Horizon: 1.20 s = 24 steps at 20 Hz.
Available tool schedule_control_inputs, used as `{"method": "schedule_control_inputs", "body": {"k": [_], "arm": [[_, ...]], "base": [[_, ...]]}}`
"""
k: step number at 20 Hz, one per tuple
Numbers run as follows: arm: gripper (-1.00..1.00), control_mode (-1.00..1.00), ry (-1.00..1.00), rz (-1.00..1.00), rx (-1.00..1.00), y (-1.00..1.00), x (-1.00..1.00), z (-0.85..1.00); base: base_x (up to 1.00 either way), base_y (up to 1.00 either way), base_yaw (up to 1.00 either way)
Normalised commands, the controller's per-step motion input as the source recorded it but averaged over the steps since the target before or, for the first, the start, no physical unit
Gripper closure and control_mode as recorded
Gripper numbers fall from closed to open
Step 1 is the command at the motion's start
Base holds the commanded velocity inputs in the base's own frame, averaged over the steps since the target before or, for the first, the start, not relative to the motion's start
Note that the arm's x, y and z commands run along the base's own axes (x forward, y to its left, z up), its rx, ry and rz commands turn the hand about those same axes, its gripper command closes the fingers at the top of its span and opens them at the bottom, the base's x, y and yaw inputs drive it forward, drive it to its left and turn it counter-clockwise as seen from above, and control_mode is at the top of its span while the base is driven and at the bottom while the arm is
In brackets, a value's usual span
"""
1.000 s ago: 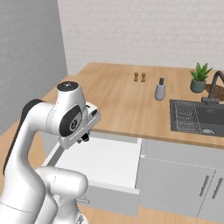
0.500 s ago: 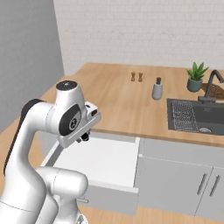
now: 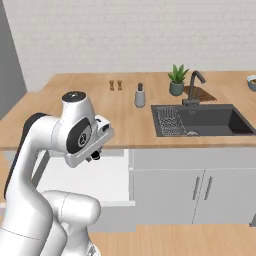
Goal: Pick up the knife from the drawer and place it on the cutting board. Then place the meat from the plate to the cutting board.
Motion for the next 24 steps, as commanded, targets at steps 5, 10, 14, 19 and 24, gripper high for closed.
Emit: {"method": "schedule_control_inputs", "body": {"k": [5,10,14,19,24], "arm": [[1.00,1.00,0.00,0.00,0.00,0.00,0.00,0.00],[1.00,1.00,0.00,0.00,0.00,0.00,0.00,0.00],[1.00,1.00,0.00,0.00,0.00,0.00,0.00,0.00],[1.00,1.00,0.00,0.00,0.00,0.00,0.00,0.00],[1.00,1.00,0.00,0.00,0.00,0.00,0.00,0.00]], "base": [[0.00,-0.40,-0.50],[0.07,-0.58,-0.43],[0.24,-0.70,-0.31],[0.29,-0.71,-0.21],[0.36,-0.56,-0.15]]}}
